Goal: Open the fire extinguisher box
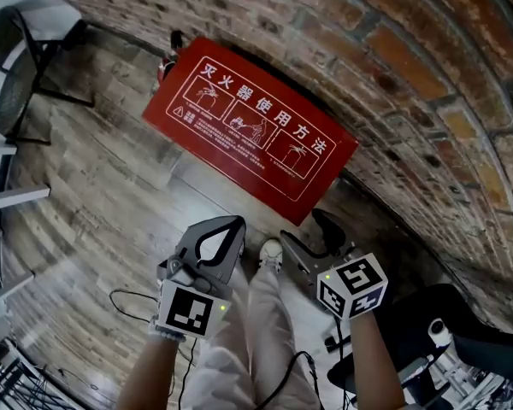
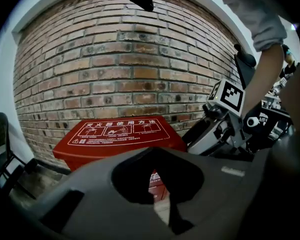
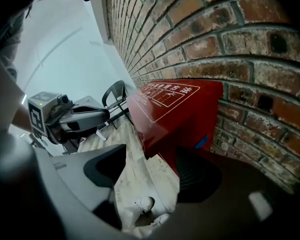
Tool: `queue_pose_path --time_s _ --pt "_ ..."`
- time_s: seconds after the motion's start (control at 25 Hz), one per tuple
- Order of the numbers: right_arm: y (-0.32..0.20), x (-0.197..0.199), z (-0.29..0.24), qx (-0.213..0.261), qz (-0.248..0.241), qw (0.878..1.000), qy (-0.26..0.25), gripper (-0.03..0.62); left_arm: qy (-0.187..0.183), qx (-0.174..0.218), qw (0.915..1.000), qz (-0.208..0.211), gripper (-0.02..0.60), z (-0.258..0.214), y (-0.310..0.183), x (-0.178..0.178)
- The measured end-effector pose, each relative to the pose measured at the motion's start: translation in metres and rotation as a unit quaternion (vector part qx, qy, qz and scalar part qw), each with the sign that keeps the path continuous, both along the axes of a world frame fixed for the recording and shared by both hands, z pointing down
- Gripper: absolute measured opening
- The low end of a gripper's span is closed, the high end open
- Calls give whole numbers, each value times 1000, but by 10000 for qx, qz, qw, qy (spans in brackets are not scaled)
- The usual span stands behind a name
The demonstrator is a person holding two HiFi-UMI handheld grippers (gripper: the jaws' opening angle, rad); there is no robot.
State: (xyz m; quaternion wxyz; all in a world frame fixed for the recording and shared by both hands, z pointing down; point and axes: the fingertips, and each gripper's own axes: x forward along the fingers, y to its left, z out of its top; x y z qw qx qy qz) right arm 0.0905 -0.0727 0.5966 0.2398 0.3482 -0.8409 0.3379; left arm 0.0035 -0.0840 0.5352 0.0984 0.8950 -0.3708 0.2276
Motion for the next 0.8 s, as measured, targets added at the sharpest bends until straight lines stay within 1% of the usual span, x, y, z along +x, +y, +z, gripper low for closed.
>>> queue_pose_path --time_s 0.24,0.48,0.64,0.8 --pt "-4 -7 17 -14 -55 10000 8 314 -7 -159 9997 -170 -2 33 -5 -5" --pt "-15 -9 25 56 -81 9999 21 318 45 -347 9993 -134 -2 62 -6 -1" --pt "-18 -10 18 -104 223 9989 -399 318 -32 -450 9988 -198 -2 78 -7 -4" --pt "-24 -7 10 -52 386 9981 -487 310 -31 -513 9983 -279 -2 89 -12 -1"
